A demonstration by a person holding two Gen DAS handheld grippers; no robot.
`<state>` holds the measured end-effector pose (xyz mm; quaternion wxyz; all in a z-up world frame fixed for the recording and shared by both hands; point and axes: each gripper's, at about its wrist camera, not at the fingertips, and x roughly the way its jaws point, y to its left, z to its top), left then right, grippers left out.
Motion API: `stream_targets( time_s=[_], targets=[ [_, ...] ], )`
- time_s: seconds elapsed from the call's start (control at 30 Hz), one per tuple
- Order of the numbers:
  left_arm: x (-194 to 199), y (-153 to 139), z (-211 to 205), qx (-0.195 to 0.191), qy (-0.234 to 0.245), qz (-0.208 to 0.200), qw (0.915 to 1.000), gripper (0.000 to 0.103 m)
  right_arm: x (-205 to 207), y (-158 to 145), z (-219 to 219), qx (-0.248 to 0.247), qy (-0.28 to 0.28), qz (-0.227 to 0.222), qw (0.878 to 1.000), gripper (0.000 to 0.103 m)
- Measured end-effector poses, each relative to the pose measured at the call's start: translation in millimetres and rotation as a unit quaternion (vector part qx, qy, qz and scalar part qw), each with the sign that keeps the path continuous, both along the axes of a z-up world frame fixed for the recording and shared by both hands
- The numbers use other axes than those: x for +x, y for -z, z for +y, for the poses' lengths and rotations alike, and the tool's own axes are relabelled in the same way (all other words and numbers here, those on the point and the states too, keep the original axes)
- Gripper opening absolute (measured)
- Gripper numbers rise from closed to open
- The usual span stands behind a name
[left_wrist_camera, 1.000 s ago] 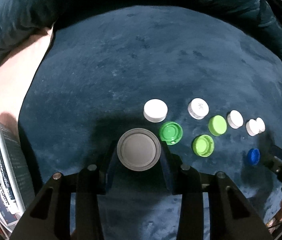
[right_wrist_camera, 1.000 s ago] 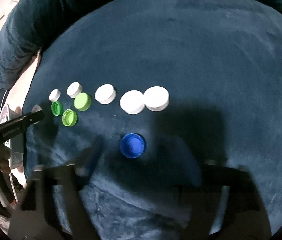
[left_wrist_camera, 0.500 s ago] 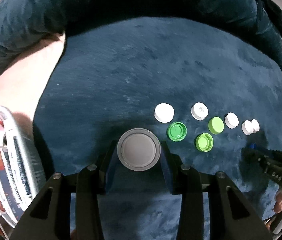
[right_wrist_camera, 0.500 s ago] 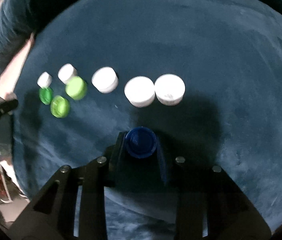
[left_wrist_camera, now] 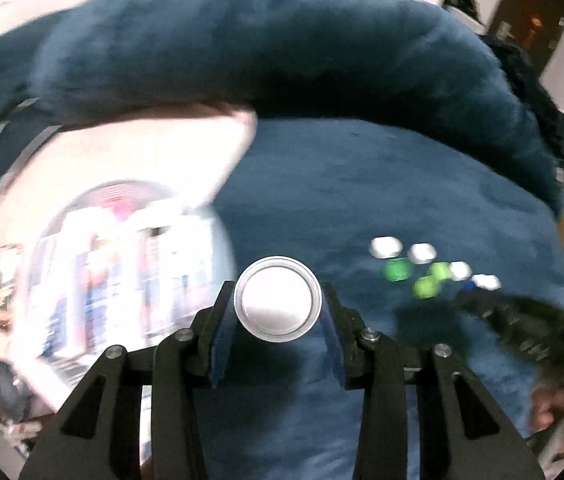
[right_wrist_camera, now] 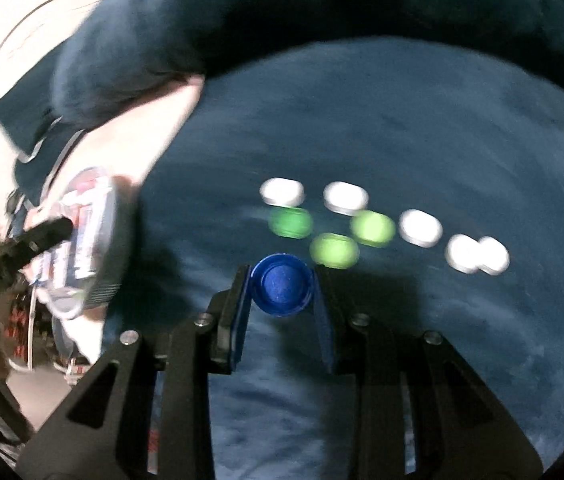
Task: Organize objects
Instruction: 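Carry both caps over the grey basket and open the left gripper to drop the white cap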
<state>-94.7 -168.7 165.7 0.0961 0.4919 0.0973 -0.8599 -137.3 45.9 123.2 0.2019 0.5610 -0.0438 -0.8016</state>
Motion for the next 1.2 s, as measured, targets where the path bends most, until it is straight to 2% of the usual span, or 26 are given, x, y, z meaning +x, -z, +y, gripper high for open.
stream_targets(
  time_s=[0.1, 0.3, 0.47, 0.67, 0.7, 0.77, 0.87, 0.97, 1.03, 1.13, 1.2],
  targets=[
    [43.0, 3.6, -38.6, -0.033, -0.053, 0.005, 0.9980, 0.042, 14.9, -16.1, -43.5, -0.014, -0.048, 0.019, 0.999, 0.031],
    [92.5, 18.2, -124.8, 0.030, -0.150, 0.006, 0.9882, 0.042, 50.2, -23.5, -133.3, -0.028, -0.145, 0.033, 0.989, 0.031],
    [97.3, 43.9, -143.3, 0.068, -0.154, -0.025, 0.9854, 0.042, 70.0, -17.4, -181.0, -0.039, -0.189, 0.022, 0.981, 0.031],
    [89.7, 62.9, -149.7, 0.084, -0.158, -0.043, 0.9828, 0.042, 78.6, -0.8, -214.4, -0.048, -0.216, -0.010, 0.975, 0.031],
    [90.2, 63.1, -151.0, 0.088, -0.159, -0.042, 0.9824, 0.045, 80.2, 1.4, -218.6, -0.045, -0.221, -0.014, 0.974, 0.031],
    [93.5, 61.1, -153.8, 0.094, -0.162, -0.033, 0.9818, 0.066, 82.6, 4.7, -225.3, -0.038, -0.229, -0.016, 0.973, 0.031],
    [104.8, 49.4, -155.5, 0.116, -0.165, -0.007, 0.9795, 0.072, 84.3, 8.3, -234.6, -0.031, -0.238, -0.019, 0.971, 0.031],
    [120.1, 27.0, -155.1, 0.090, -0.185, 0.030, 0.9782, 0.073, 84.6, 9.4, -242.4, -0.031, -0.248, -0.020, 0.968, 0.031],
    [129.3, 16.0, -158.3, 0.070, -0.210, 0.049, 0.9740, 0.074, 86.0, 10.6, -250.0, -0.032, -0.253, -0.020, 0.967, 0.031],
    [138.7, 9.0, -165.1, 0.056, -0.242, 0.056, 0.9671, 0.074, 89.3, 12.1, -263.9, -0.031, -0.268, -0.014, 0.963, 0.031],
    [140.0, 8.2, -166.8, 0.048, -0.249, 0.053, 0.9657, 0.074, 90.4, 13.1, -272.8, -0.030, -0.275, -0.002, 0.961, 0.031]
  ],
)
